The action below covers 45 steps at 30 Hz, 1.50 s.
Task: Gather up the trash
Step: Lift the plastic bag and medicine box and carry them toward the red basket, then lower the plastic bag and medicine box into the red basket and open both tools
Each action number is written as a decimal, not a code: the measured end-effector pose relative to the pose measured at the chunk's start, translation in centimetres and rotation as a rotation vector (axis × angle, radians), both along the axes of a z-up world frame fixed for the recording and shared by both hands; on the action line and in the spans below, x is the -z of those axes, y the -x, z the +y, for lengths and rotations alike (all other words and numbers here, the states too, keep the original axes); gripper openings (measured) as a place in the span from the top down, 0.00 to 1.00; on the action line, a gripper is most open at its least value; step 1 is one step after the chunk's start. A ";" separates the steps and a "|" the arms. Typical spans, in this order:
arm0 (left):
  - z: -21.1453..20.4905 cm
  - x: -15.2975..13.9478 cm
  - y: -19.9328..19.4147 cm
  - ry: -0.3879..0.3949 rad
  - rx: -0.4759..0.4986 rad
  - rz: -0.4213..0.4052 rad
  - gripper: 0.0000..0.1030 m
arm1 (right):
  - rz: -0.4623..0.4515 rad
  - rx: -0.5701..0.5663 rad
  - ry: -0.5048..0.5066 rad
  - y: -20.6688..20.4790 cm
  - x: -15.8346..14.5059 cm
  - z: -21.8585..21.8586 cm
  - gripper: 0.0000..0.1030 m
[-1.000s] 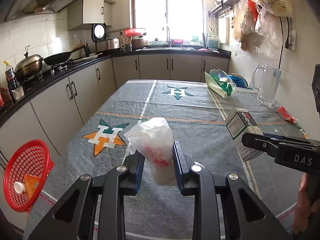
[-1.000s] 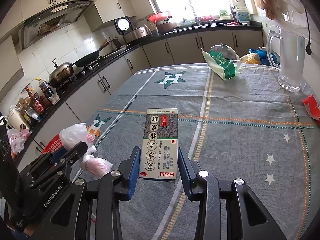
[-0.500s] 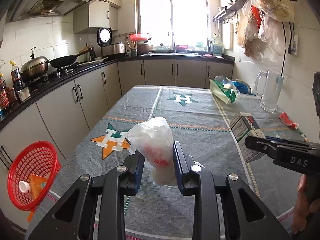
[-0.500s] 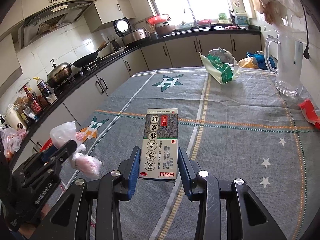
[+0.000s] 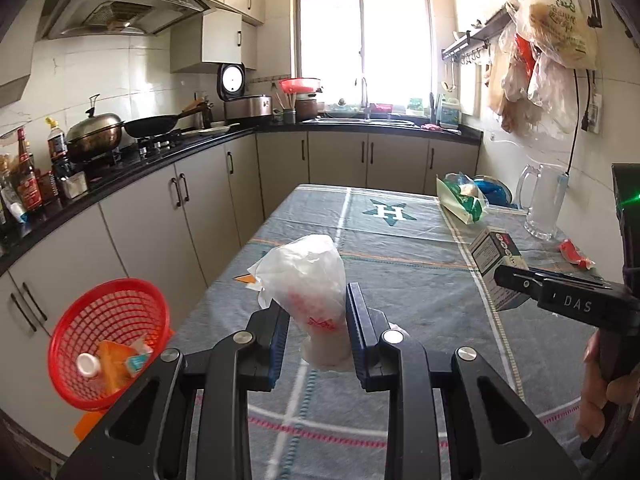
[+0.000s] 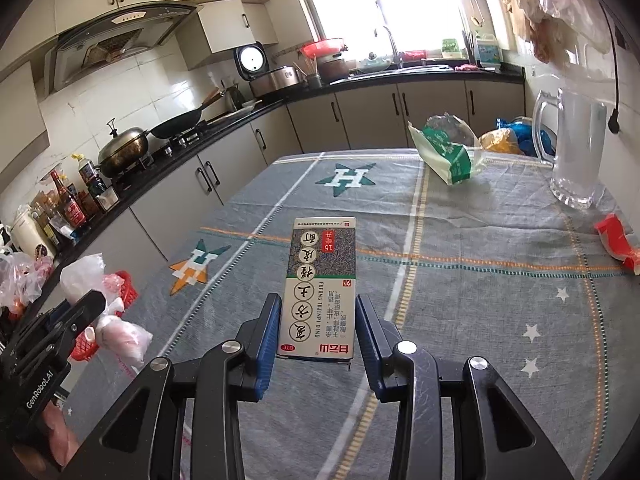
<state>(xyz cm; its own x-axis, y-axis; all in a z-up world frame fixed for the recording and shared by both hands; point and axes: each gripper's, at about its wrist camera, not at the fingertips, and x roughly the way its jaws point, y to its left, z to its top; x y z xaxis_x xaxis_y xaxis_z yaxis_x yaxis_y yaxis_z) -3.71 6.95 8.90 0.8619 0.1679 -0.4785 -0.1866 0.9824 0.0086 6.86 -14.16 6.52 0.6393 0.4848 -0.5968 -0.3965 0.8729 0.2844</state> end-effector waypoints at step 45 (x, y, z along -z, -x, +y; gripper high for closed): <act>23.5 1.4 8.1 0.208 -0.371 -0.006 0.74 | 0.128 -0.406 -0.024 5.3 -1.1 24.4 0.60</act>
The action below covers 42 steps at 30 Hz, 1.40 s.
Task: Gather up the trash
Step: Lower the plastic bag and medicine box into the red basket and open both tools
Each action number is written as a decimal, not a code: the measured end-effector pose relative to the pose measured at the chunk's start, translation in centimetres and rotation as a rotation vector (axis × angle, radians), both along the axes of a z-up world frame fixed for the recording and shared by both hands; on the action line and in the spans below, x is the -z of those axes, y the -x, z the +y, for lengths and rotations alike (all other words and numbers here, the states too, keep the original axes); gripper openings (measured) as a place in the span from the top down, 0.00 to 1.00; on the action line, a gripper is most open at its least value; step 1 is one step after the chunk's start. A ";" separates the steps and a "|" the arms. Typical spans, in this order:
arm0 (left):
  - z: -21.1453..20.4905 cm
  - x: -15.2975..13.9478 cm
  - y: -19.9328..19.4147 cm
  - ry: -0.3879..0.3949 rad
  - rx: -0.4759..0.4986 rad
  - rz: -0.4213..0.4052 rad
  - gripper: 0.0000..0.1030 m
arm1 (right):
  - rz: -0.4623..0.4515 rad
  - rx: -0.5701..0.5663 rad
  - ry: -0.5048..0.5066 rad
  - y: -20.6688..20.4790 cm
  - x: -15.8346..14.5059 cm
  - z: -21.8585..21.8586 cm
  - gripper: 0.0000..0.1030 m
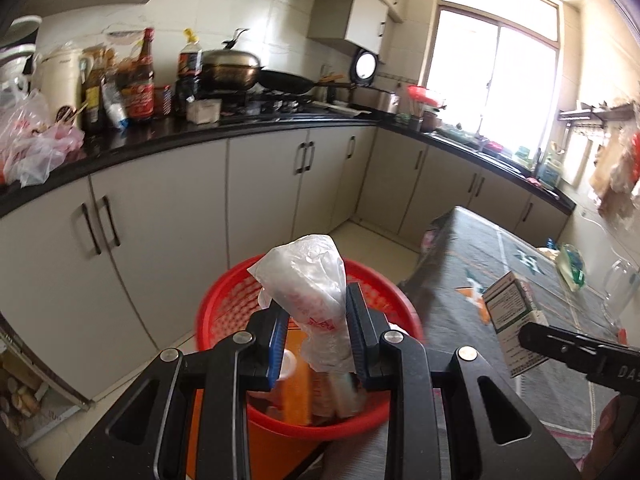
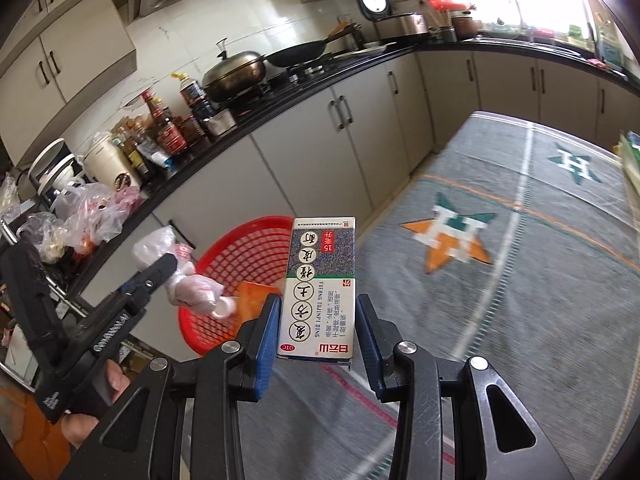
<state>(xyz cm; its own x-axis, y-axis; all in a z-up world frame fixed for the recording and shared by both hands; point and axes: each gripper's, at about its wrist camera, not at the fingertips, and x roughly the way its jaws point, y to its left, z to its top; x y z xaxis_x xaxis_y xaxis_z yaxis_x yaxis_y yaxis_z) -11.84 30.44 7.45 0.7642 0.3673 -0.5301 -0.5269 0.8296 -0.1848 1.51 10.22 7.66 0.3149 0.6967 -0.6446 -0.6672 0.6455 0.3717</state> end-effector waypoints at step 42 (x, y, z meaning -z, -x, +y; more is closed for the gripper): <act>3.0 4.2 -2.1 -0.002 0.047 0.126 0.73 | 0.104 -0.063 0.072 -2.1 4.7 10.6 0.59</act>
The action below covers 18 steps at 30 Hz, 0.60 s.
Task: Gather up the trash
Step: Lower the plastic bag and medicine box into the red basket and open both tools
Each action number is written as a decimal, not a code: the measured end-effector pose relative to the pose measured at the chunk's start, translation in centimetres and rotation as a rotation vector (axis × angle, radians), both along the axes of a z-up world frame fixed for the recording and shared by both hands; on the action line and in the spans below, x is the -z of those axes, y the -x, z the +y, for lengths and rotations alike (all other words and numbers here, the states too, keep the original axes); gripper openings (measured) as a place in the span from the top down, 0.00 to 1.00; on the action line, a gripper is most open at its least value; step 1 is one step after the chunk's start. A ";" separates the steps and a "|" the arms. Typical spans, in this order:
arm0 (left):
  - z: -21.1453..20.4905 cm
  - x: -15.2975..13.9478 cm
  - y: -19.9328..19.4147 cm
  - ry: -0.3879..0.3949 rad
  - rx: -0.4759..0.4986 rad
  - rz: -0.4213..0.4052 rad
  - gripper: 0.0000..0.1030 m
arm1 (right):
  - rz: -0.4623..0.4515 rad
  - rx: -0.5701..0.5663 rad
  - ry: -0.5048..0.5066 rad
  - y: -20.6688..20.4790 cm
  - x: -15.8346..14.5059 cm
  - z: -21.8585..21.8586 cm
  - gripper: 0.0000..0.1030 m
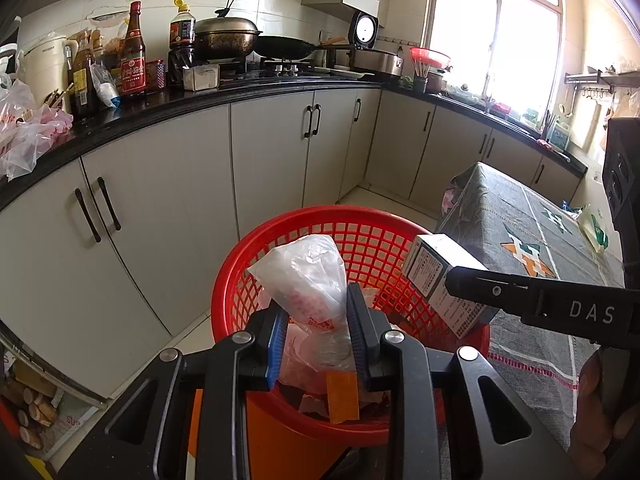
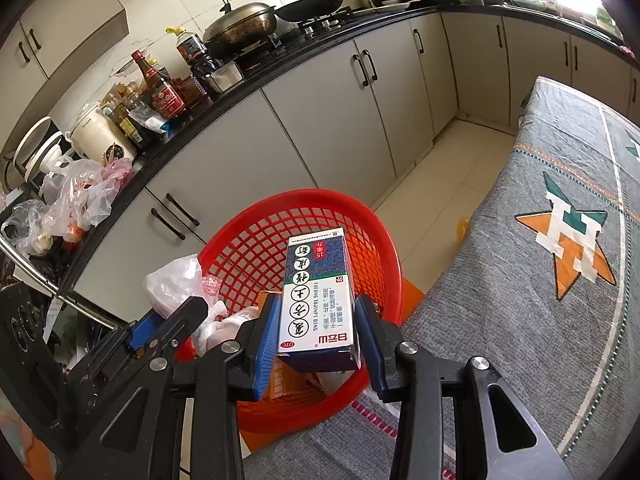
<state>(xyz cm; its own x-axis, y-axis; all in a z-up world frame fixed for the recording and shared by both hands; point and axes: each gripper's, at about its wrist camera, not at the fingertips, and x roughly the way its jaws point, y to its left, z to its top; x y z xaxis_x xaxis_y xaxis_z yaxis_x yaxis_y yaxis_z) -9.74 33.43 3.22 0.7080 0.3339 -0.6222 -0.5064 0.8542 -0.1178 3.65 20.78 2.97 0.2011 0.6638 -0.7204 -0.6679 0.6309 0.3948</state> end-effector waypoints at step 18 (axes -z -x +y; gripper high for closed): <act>-0.3 0.1 0.0 -0.010 0.006 -0.008 0.58 | 0.016 0.008 -0.011 -0.1 0.0 -0.3 0.57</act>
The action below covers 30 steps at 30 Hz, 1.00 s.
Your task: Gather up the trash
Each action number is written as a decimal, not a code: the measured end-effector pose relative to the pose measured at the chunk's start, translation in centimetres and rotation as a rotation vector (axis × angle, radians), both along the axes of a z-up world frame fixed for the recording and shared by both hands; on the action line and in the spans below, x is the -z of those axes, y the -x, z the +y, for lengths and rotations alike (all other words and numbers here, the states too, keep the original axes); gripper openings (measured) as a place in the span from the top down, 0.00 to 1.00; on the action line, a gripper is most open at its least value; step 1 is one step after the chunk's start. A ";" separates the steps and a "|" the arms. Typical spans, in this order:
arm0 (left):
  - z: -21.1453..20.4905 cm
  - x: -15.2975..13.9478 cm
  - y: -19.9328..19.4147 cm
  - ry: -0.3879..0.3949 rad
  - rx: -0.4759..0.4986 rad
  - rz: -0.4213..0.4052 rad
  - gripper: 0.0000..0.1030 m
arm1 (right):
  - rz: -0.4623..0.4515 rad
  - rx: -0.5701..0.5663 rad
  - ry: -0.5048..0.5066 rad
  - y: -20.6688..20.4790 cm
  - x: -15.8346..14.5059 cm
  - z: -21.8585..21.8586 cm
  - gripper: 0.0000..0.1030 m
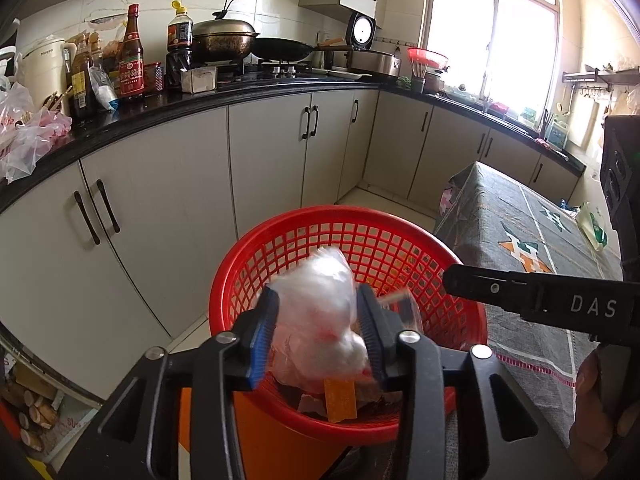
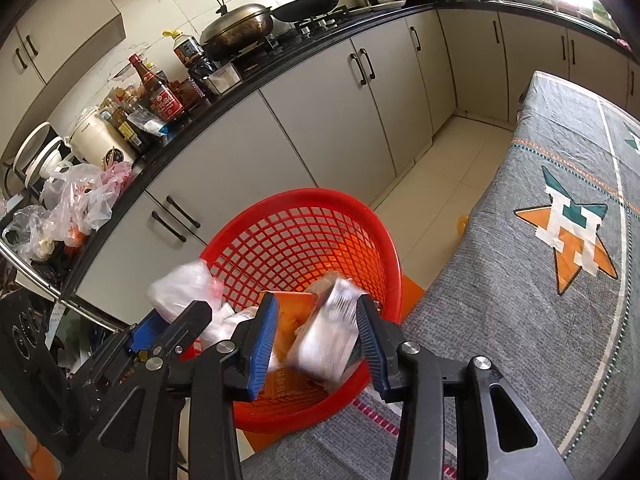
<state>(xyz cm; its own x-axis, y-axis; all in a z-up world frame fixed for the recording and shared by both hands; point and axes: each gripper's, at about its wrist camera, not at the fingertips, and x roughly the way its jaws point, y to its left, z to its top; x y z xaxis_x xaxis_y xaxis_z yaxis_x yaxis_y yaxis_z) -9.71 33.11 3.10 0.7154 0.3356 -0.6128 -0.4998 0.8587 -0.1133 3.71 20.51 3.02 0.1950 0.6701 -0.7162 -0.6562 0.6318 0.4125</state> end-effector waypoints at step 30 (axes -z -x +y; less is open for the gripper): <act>-3.2 -2.9 2.7 -0.225 -0.176 -0.001 0.00 | -0.267 0.199 0.085 3.6 -4.3 -7.6 0.18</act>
<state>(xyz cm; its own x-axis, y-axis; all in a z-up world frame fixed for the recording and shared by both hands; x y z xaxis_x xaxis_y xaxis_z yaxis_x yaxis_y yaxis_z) -12.40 29.88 6.05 0.6347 0.5824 -0.5079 -0.6438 0.7620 0.0693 0.11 12.89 7.36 0.5044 0.5397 -0.6740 -0.5940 0.7834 0.1828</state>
